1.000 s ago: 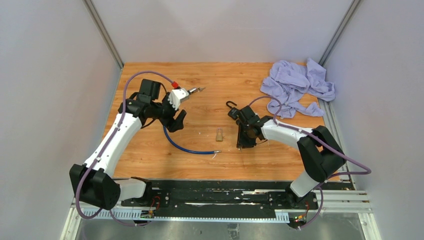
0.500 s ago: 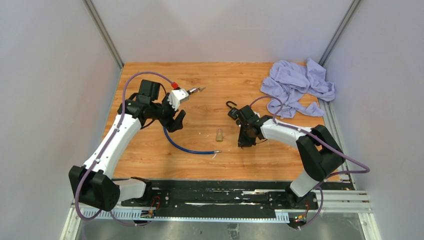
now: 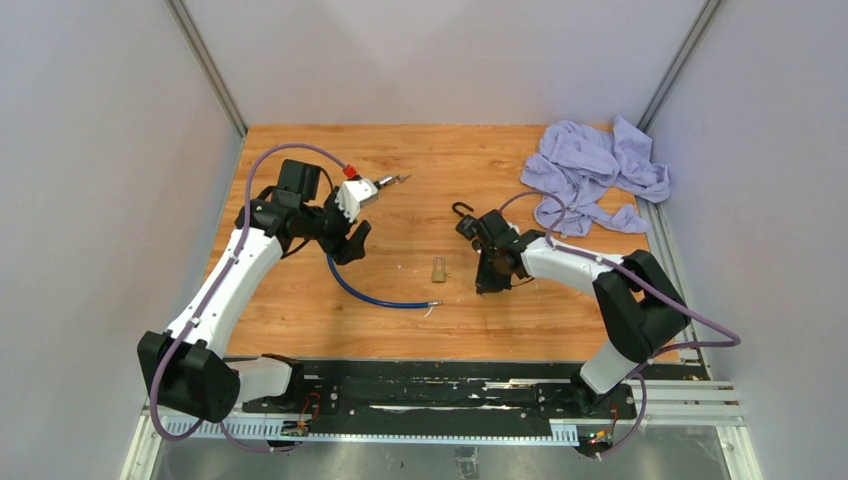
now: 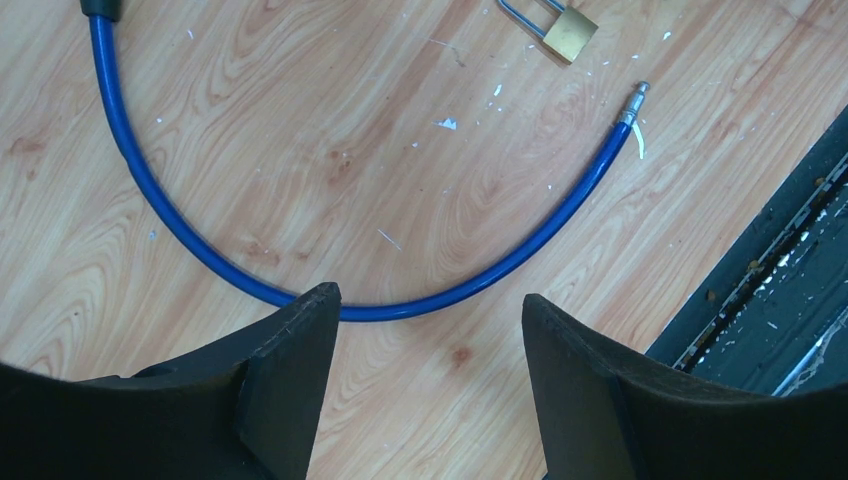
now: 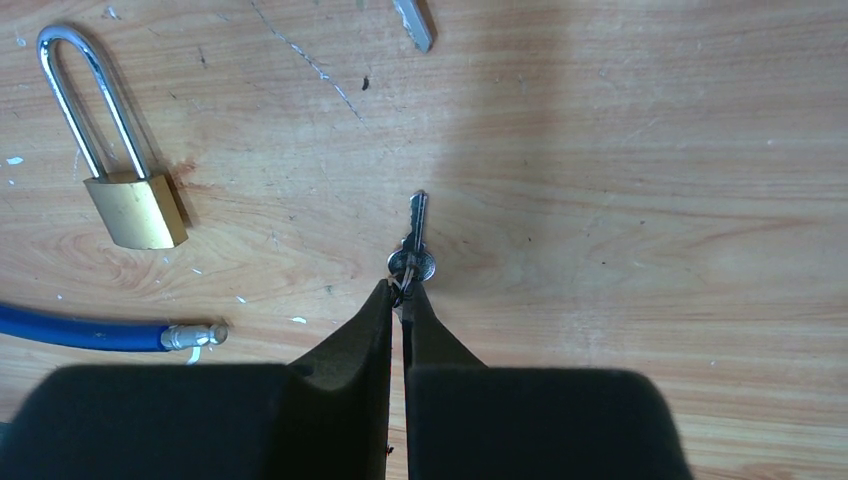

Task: Unlock with the key

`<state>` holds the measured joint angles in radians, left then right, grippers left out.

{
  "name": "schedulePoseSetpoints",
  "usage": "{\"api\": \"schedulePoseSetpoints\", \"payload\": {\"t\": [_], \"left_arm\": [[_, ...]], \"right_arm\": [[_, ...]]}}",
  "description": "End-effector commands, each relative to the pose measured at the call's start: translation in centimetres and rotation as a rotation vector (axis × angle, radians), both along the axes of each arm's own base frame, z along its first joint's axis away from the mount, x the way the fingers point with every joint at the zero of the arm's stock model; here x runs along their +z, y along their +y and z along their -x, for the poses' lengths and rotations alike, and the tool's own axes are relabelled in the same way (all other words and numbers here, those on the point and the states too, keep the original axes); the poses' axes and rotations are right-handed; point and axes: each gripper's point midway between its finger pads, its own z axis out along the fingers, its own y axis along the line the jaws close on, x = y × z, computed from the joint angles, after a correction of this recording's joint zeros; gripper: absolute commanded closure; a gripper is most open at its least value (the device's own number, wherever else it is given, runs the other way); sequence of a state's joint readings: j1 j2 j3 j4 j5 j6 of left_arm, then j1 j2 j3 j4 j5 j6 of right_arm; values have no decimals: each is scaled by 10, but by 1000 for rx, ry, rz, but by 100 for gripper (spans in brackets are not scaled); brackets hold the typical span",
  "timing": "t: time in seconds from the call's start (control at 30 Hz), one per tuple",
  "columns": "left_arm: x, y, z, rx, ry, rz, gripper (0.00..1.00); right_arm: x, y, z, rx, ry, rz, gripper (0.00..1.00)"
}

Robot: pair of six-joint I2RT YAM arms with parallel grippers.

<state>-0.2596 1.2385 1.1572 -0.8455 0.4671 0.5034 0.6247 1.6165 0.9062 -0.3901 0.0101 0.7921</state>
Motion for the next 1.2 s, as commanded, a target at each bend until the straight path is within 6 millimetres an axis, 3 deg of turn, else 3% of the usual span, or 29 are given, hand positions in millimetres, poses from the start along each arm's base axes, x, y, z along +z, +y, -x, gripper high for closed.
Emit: {"api": "schedulePoseSetpoints", "payload": {"t": [0.0, 0.27, 0.53, 0.87, 0.97, 1.17], "left_arm": [[3, -1, 5, -20, -11, 2, 29], [3, -4, 20, -107, 21, 4, 26], [13, -17, 65, -337, 74, 73, 22], [53, -36, 91, -556, -184, 191, 20], [67, -46, 92, -570, -236, 249, 24], [88, -71, 113, -629, -263, 355, 34]], "right_arm": [[3, 1, 1, 73, -9, 37, 100], [33, 29, 1, 296, -84, -102, 99], [84, 60, 16, 519, -142, -297, 99], [187, 109, 49, 720, -153, -607, 99], [221, 126, 58, 757, -158, -693, 100], [287, 153, 73, 791, -185, -841, 99]]}}
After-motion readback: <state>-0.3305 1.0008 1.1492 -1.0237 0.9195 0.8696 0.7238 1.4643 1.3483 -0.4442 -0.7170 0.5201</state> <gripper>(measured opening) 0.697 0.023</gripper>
